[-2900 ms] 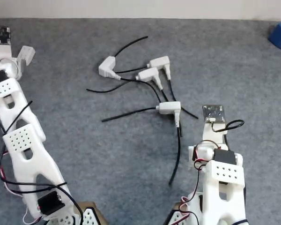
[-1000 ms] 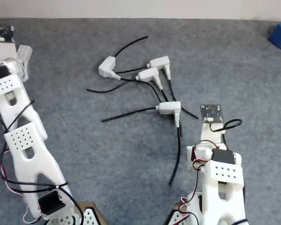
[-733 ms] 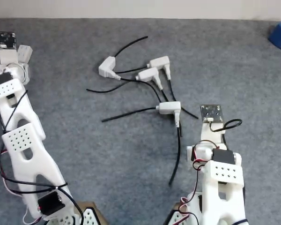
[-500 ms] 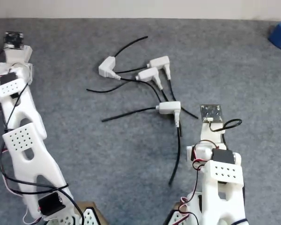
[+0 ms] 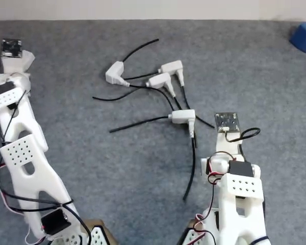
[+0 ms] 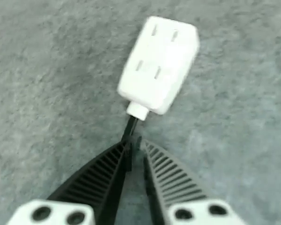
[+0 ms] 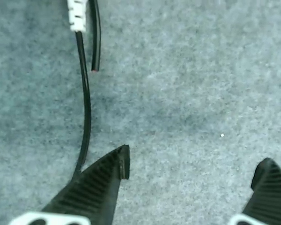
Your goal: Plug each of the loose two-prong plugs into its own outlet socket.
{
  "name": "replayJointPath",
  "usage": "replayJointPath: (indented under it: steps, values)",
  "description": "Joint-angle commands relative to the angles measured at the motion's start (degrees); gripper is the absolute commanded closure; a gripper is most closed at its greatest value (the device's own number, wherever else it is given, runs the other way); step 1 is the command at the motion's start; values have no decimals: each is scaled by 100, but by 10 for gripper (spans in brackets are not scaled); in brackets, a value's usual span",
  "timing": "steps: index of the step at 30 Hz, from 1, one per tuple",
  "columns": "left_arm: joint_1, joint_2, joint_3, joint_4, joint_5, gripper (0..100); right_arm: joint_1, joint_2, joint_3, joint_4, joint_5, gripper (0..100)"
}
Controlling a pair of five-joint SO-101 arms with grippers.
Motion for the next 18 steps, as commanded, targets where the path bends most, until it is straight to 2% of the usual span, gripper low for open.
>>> replayJointPath:
  steps: [1,3,5,14,18]
  values:
    - [-593,-31,-1024,97,712,755,-57,-145,-31,-57,-9,606]
    - [-585,-4,-1402,88,905,688,-57,-145,-31,-57,-9,606]
    - [-576,-4,-1455,-53,932,664,-57,-145,-31,-57,-9,606]
    - [-558,444,-1367,-1081,923,663,-57,-145,-31,-57,-9,606]
    - [-444,681,-1367,-1073,923,663,-57,-136,-31,-57,-9,606]
